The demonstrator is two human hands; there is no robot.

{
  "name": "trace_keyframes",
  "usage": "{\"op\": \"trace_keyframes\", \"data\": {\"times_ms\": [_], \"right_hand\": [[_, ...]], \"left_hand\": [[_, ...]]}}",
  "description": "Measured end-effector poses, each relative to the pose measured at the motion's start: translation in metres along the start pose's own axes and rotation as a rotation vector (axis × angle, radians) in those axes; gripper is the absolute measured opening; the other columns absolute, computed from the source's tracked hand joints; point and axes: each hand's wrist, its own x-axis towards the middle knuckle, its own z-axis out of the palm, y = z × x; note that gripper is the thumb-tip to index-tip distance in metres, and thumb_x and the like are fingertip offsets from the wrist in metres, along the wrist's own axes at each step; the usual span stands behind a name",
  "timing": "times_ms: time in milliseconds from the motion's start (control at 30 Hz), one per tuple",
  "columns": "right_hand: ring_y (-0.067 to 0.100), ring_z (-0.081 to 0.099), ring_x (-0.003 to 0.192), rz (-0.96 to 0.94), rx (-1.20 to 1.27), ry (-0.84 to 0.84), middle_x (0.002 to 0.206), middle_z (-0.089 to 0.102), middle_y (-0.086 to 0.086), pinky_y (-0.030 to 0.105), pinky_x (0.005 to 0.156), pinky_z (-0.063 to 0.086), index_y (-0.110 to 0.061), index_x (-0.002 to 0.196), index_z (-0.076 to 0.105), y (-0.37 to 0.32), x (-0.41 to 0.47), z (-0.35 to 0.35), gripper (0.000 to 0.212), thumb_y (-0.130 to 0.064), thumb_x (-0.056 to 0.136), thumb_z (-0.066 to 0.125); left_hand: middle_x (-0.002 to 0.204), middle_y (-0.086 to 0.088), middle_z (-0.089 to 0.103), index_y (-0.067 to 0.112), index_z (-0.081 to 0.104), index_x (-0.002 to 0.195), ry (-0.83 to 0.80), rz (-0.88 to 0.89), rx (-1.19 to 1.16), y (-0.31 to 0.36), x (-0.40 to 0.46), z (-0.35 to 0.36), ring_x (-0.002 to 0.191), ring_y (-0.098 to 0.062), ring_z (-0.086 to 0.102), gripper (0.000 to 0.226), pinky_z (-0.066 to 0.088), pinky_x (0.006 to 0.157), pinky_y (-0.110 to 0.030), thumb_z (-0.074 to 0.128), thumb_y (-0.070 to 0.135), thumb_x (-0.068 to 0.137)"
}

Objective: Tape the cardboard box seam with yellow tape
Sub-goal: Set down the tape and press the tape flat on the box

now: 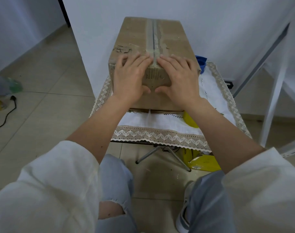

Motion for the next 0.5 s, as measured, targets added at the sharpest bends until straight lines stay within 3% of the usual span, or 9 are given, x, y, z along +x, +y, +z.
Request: {"op": "trace_keyframes", "data": {"times_ms": [300, 500], "right_hand": [[0.026, 0.055, 0.127, 0.011, 0.014, -0.015, 0.138, 0.06, -0.003, 0.035, 0.101, 0.024, -0.018, 0.135, 0.057, -0.002, -0.011, 0.012, 0.089, -0.048, 0.056, 0.086], [0.027, 0.049, 0.133, 0.048, 0.05, -0.072, 0.144, 0.054, -0.002, 0.037, 0.107, 0.022, -0.018, 0.14, 0.052, -0.003, -0.015, 0.008, 0.083, -0.036, 0.067, 0.085]], "left_hand": [[0.142, -0.002, 0.049, 0.018, 0.047, 0.138, -0.047, 0.004, 0.034, 0.002, 0.0, 0.012, 0.131, -0.027, 0.044, 0.095, 0.027, 0.108, -0.038, 0.091, 0.038, 0.056], [0.139, -0.003, 0.049, 0.021, 0.047, 0.139, -0.04, -0.004, 0.036, 0.008, -0.002, 0.014, 0.129, -0.029, 0.044, 0.097, 0.026, 0.106, -0.04, 0.092, 0.032, 0.054]]}}
